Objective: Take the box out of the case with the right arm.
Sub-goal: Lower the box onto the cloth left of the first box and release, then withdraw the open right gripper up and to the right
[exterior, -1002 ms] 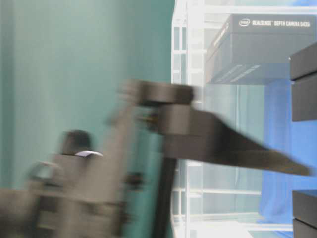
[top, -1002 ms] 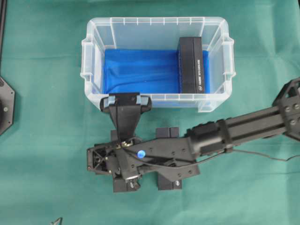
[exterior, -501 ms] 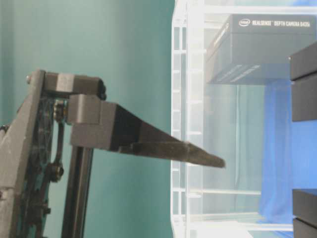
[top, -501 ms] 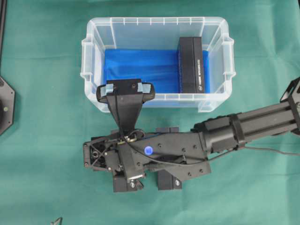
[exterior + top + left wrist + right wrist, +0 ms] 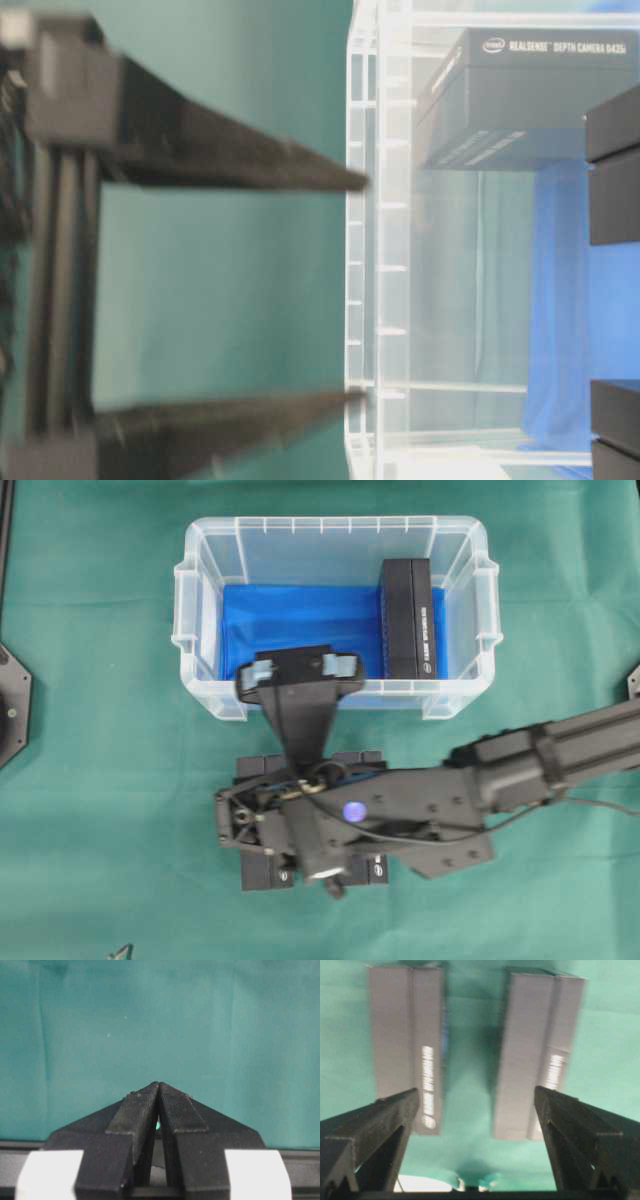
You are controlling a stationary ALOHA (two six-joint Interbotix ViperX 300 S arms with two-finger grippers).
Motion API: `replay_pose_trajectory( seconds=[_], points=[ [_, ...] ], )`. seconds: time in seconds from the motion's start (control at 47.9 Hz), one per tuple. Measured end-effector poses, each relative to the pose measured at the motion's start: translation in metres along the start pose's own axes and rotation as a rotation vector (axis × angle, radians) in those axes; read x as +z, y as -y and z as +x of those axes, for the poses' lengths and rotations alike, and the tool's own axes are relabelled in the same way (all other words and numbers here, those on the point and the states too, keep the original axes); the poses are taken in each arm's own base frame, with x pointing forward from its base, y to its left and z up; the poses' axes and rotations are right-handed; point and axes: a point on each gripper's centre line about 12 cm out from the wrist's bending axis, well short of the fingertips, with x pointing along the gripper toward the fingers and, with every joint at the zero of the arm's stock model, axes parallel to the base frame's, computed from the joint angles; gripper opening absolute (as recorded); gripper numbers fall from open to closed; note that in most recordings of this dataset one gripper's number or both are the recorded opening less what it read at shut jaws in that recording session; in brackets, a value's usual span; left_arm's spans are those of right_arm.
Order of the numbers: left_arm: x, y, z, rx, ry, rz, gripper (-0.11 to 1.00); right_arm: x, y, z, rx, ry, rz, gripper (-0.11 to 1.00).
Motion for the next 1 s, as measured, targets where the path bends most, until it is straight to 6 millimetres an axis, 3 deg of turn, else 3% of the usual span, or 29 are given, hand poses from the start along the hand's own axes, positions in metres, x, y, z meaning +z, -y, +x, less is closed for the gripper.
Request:
replay_pose_trajectory(
  seconds=[0.334,0.751,1.002],
  points=[
    [0.000,0.000,0.000,0.000,-0.002,0.002,0.00,0.011,0.056,-0.009,-0.018,0.008,0.004,0.89],
    [0.000,0.000,0.000,0.002,-0.001,0.002,0.00,0.015,0.163,-0.017,-0.024,0.009,0.064,0.89],
    [0.001,0.000,0.001,0.001,-0.003,0.003,0.00,0.013,0.213,-0.018,-0.029,-0.004,0.093,0.89]
  ],
)
